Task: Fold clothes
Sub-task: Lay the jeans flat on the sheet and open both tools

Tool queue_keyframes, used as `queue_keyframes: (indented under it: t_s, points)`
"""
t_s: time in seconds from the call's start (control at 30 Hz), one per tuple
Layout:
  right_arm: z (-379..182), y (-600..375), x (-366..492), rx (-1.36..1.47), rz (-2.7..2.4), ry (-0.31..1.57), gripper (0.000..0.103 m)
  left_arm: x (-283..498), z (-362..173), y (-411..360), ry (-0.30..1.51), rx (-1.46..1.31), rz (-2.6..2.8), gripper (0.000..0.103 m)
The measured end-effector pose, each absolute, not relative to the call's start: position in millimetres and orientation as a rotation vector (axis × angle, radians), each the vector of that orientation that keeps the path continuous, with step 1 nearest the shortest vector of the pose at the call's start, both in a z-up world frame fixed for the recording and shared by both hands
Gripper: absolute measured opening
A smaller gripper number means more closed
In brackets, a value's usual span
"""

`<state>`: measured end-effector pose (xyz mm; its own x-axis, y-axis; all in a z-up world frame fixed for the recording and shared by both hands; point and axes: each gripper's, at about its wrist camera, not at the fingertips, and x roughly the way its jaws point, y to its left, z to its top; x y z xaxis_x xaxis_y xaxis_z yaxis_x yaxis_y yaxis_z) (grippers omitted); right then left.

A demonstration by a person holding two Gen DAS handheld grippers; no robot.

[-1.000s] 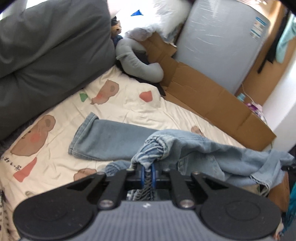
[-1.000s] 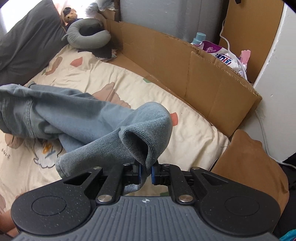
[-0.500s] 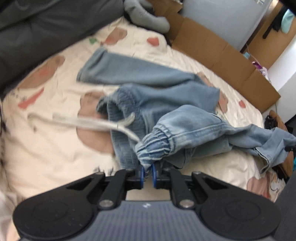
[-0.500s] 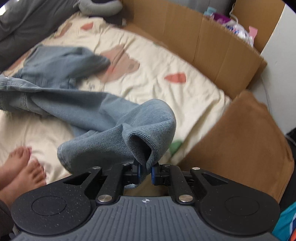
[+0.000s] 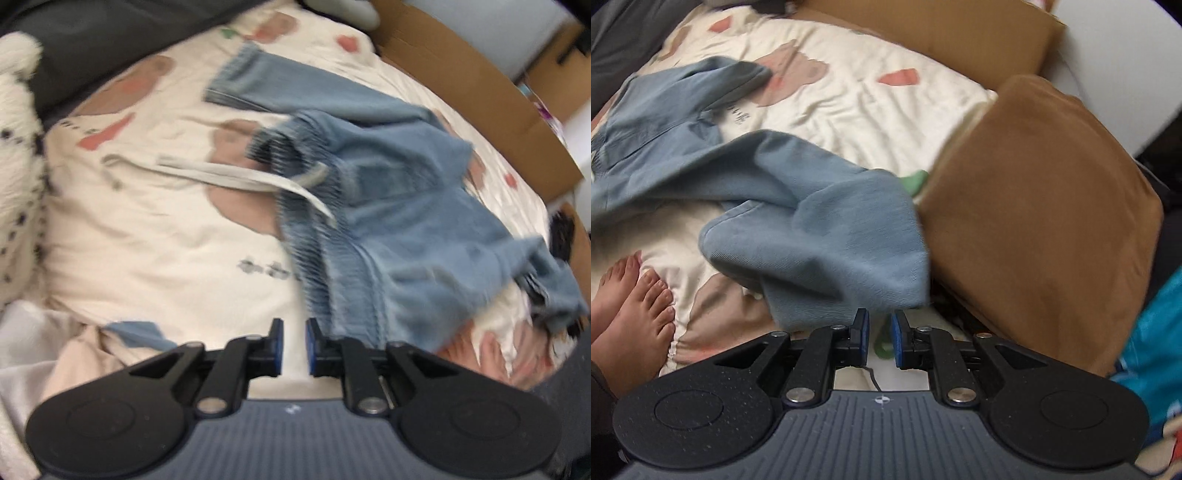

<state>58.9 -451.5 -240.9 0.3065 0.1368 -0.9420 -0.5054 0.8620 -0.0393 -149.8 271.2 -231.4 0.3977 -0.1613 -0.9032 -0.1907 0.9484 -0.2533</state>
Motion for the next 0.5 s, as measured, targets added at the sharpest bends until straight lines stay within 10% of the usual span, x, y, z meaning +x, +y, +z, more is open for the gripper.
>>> queue_keyframes:
  t_s: [0.2, 0.5]
  points:
    - [-229, -460, 63, -0.293, 0.385, 1.17, 0.016, -125, -233, 304, 1.091, -0.429, 0.15, 0.048]
    - [-216, -449, 80, -0.237, 0.361, 1.135, 0.029, -76, -251, 350, 1.007, -0.559, 0.287, 0.055]
